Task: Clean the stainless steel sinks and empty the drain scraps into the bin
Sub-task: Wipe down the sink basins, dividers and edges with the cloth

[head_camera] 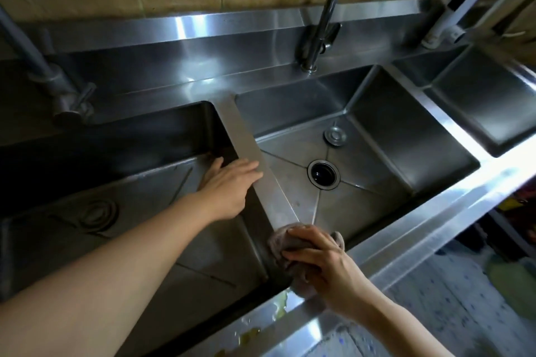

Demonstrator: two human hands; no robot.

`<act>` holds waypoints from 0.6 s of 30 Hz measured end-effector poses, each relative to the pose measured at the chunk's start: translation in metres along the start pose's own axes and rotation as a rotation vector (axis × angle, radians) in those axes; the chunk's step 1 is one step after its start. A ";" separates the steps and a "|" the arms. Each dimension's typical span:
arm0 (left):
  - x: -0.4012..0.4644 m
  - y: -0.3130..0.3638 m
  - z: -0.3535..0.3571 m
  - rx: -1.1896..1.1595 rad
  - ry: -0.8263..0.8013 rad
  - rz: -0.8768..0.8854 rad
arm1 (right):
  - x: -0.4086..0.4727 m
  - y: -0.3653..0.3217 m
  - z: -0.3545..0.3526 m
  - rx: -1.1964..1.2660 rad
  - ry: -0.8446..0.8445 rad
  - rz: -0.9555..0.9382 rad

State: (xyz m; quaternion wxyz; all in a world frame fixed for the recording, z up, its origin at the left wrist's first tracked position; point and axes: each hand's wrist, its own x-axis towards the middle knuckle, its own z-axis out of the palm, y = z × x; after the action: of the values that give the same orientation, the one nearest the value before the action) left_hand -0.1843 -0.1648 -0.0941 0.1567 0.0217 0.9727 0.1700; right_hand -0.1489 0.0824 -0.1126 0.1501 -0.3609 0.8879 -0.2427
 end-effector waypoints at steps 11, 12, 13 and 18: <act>-0.017 0.030 0.016 0.003 -0.015 -0.091 | 0.022 -0.024 0.003 -0.083 -0.067 0.107; -0.017 0.032 0.018 0.013 -0.019 -0.107 | 0.026 -0.025 0.003 -0.086 -0.065 0.109; -0.018 0.036 0.020 0.024 -0.023 -0.126 | 0.027 -0.026 0.002 -0.090 -0.065 0.097; -0.026 0.051 0.018 0.095 -0.069 -0.196 | -0.012 -0.022 -0.010 -0.081 -0.157 0.054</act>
State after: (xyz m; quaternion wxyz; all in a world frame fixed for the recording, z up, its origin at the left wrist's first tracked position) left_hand -0.1547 -0.1140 -0.0850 0.2048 -0.0601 0.9711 0.1068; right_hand -0.1327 0.0802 -0.0913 0.2109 -0.3604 0.8920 -0.1733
